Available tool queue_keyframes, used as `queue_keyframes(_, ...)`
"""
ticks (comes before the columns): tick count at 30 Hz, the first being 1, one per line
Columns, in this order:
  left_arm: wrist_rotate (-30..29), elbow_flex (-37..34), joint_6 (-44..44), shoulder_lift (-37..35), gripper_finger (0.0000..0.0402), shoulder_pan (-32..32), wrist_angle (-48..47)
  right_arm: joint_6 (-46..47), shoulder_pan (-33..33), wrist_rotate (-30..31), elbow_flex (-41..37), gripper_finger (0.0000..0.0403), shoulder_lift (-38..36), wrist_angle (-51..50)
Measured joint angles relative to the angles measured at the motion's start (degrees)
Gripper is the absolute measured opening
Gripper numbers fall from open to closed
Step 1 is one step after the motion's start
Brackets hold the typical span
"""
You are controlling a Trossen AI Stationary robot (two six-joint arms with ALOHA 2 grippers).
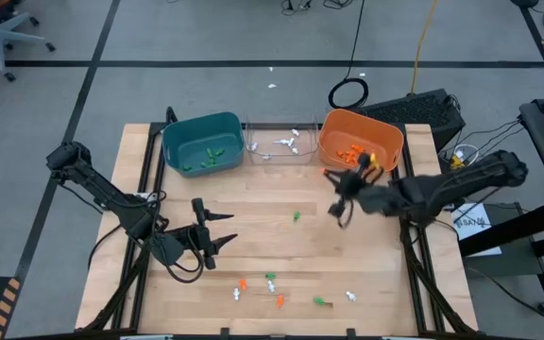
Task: Sort Halloween decoration
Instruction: Put the orange skeleton toy into the orange bin
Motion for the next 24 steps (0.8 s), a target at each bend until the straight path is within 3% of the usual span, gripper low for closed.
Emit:
queue_keyframes(5, 0.0, 0.0, -0.1, 0.0, 0.0242, 0.0, 0.0, 10.8, -9.5, -3.6, 0.0, 0.0000, -0.6, -14.0)
queue_keyframes(11, 0.0, 0.0, -0.1, 0.0, 0.0242, 0.0, 0.0, 15.8, -20.3, -7.0, -0.2, 0.0000, -0.4, -23.2)
queue_keyframes(16, 0.0, 0.0, -0.1, 0.0, 0.0242, 0.0, 0.0, 12.6, -28.7, -12.8, -4.0, 0.0000, -0.4, -19.1)
queue_keyframes(24, 0.0, 0.0, 0.0, 0.0, 0.0242, 0.0, 0.0, 6.6, -42.5, -23.2, -13.6, 0.0000, -0.3, -4.5)
